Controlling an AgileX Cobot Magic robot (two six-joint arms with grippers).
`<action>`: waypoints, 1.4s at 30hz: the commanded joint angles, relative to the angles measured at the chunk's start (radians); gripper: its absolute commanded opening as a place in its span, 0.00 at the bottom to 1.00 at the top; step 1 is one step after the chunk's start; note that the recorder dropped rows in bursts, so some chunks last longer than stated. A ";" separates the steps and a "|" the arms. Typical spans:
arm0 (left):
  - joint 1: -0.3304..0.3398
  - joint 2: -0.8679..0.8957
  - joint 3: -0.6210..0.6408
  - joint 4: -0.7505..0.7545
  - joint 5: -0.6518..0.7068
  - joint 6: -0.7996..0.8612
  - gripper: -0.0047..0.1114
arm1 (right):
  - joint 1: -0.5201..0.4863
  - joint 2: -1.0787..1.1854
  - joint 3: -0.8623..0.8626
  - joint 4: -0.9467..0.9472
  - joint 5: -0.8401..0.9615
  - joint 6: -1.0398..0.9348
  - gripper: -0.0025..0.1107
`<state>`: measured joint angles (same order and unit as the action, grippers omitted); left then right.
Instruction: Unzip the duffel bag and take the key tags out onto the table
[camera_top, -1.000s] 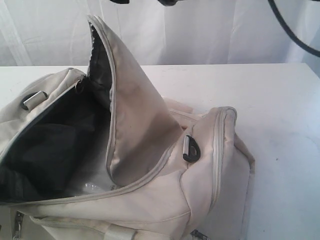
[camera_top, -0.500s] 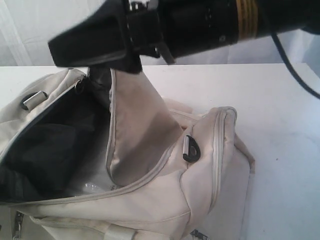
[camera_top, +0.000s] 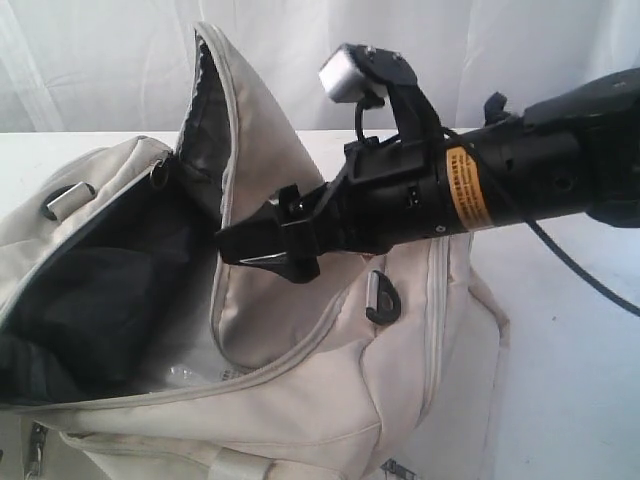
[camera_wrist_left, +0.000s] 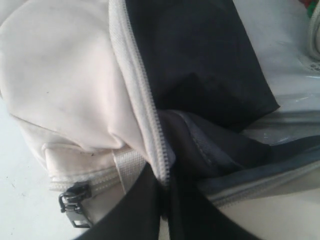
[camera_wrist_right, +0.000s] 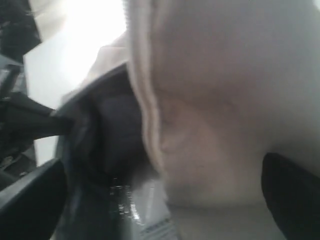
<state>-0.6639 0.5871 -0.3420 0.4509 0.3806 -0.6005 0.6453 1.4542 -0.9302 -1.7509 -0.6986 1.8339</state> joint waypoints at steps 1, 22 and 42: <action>0.003 -0.006 0.003 0.006 0.028 -0.001 0.04 | -0.006 0.048 0.023 0.007 0.110 -0.045 0.89; 0.003 -0.006 0.003 0.006 0.008 -0.001 0.04 | 0.172 0.293 -0.164 0.137 0.608 -0.240 0.20; 0.003 -0.006 0.003 0.004 0.005 -0.001 0.04 | 0.013 0.241 -0.166 0.098 1.222 -0.167 0.02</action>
<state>-0.6639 0.5871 -0.3420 0.4491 0.3536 -0.6005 0.6950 1.6820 -1.0897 -1.6509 0.4978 1.5901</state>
